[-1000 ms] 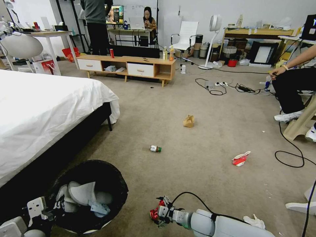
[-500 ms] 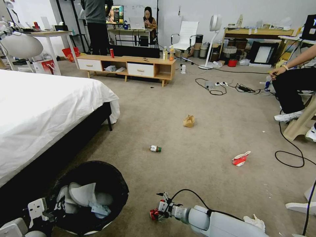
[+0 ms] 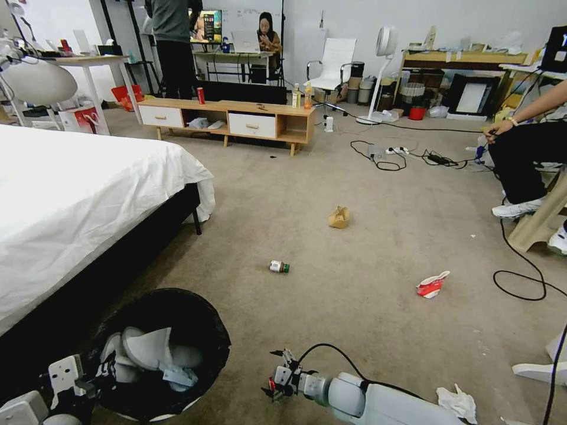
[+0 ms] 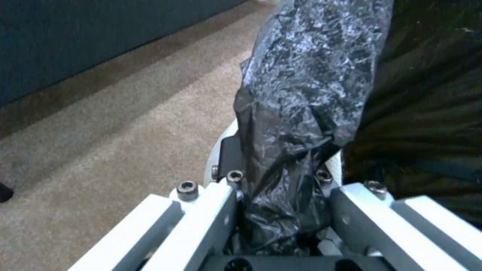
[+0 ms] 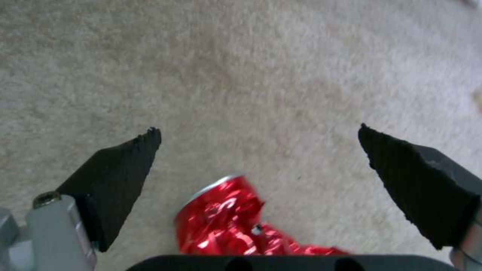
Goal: Pick up the trash bin and place the garbage on the floor into it.
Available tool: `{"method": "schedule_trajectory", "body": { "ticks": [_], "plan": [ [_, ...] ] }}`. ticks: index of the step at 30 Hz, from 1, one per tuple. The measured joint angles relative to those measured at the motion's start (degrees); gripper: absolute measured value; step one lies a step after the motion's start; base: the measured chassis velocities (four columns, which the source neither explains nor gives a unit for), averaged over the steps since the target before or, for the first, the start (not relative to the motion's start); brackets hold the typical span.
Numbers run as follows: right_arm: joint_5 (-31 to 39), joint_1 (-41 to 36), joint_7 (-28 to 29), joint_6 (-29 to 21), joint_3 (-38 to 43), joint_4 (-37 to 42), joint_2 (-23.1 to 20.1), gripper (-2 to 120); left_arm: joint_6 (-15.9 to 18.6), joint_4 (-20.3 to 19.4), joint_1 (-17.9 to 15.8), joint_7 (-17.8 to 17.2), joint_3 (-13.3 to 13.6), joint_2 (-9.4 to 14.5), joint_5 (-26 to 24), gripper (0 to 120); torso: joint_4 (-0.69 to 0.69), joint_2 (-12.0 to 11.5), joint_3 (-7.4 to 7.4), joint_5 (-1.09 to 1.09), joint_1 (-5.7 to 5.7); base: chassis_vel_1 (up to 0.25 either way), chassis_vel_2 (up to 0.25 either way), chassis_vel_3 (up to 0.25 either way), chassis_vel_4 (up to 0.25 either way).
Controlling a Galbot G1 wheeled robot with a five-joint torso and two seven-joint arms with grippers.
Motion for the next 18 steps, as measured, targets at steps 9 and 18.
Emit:
{"method": "schedule_trajectory", "body": {
  "ticks": [9,18],
  "plan": [
    [3.0,-1.31,0.9,-1.68,-0.03,0.86,-1.62,100,0.0,0.26,-0.16,0.03,0.15,0.27,-0.1,7,-0.01,0.0,0.0,0.0,0.0,0.0,0.0,0.0,0.0],
    [4.04,-2.11,1.2,-1.84,0.73,0.67,-2.53,100,0.05,0.28,-0.19,0.04,0.47,0.27,-0.12,7,-0.01,0.01,0.0,0.01,0.0,0.0,0.0,0.0,0.0]
  ]
}}
